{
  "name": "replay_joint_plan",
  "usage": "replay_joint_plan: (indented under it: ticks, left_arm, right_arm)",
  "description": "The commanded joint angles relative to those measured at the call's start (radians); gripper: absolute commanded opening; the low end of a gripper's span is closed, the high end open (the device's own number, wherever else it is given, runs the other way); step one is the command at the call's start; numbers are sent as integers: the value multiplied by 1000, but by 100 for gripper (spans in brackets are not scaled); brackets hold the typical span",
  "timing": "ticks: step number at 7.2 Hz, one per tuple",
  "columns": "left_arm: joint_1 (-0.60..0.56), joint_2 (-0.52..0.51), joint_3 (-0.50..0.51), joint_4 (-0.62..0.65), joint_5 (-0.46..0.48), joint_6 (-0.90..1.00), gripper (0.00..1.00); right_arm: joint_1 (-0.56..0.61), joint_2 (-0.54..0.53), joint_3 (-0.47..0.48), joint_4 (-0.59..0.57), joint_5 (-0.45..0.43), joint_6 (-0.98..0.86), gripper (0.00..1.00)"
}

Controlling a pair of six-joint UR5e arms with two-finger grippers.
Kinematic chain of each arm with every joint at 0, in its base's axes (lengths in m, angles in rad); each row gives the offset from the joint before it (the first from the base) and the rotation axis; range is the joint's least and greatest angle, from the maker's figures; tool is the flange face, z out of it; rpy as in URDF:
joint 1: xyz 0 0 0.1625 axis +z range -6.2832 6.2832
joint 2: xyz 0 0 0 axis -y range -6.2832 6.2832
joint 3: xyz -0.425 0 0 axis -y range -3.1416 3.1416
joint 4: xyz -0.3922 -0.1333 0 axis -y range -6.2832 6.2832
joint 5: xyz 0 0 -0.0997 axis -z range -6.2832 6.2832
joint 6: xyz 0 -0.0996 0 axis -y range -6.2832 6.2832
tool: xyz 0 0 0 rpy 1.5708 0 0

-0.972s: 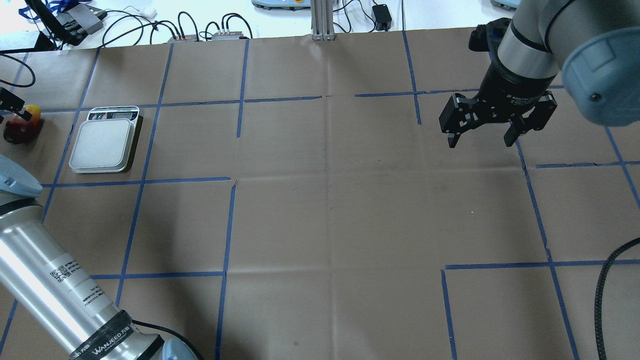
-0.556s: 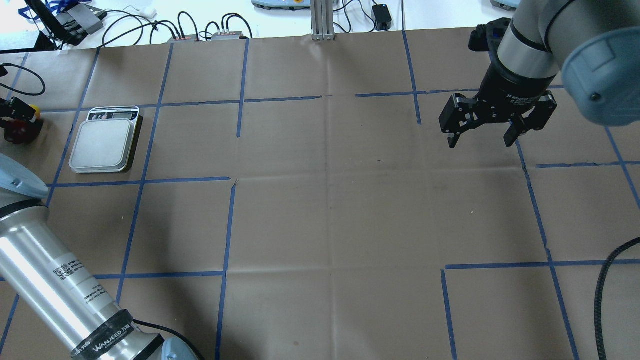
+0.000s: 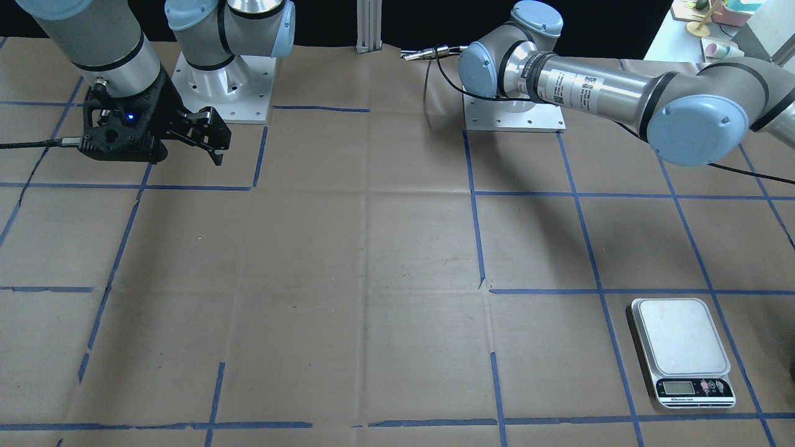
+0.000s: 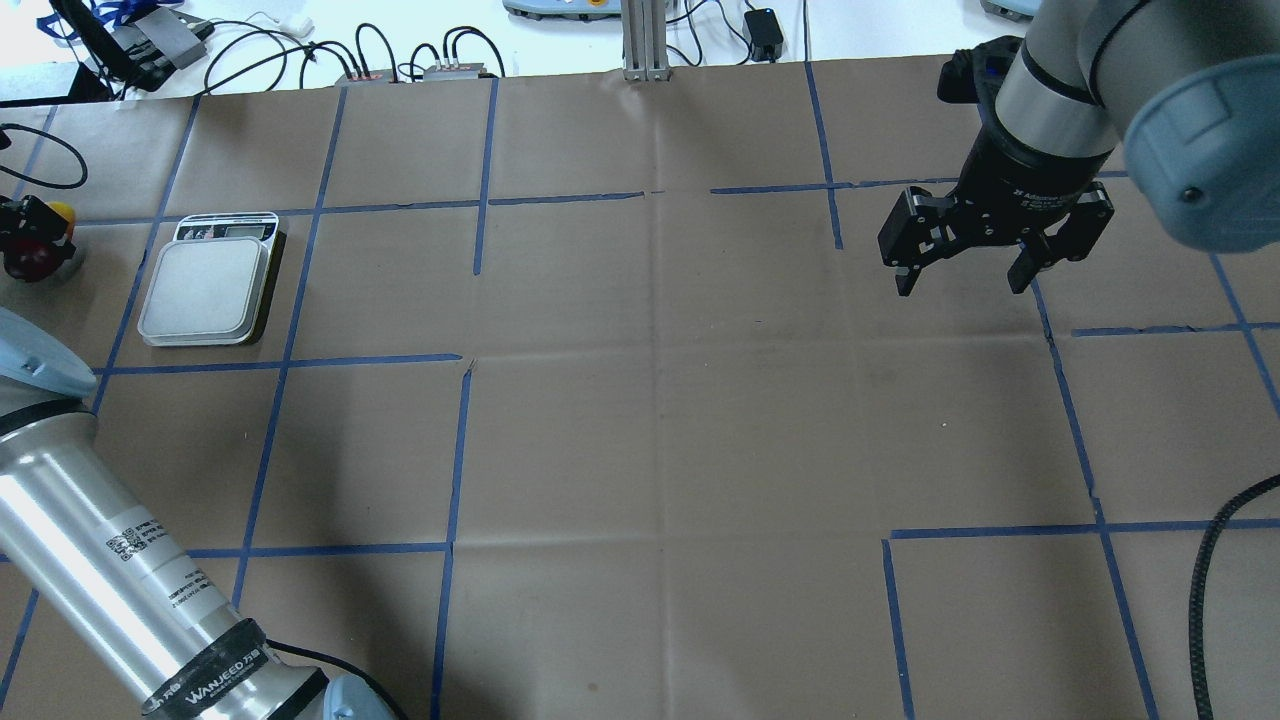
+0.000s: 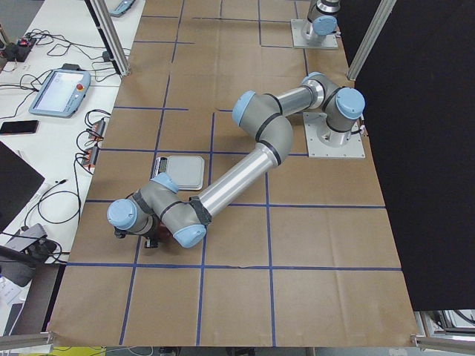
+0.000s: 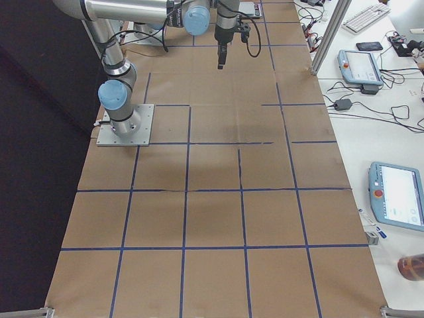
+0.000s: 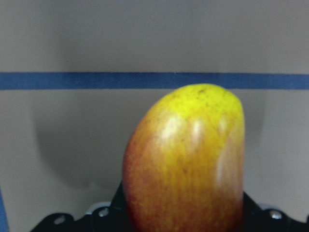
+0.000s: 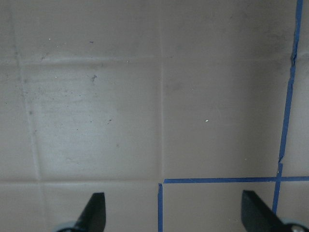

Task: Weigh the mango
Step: 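Lift the mango with the left gripper and carry it over the scale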

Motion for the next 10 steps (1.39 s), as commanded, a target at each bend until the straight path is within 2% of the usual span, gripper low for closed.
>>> replay_joint_plan:
  ticks: [1,2,4,6,8,10]
  left_arm:
    - [-5,90,-20,-40,9,-1,36]
    - [-6,128,-60,-114,11,-1,32]
    - [-11,257,-223,-122,38,-61,30]
    - [-56,540,-554,-101,39,-124,30]
    - [-127,714,-830,49,46,-236,31]
    - [-173,718,-1015,366,48,-291,36]
  right_arm:
    - [0,0,0,0,0,0,100]
    - [0,0,0,0,0,0,100]
    - [0,0,0,0,0,0,100]
    - [0,0,0,0,0,0,100]
    - [0,-2,0,0,0,0,100]
    - [0,-2,0,0,0,0,100]
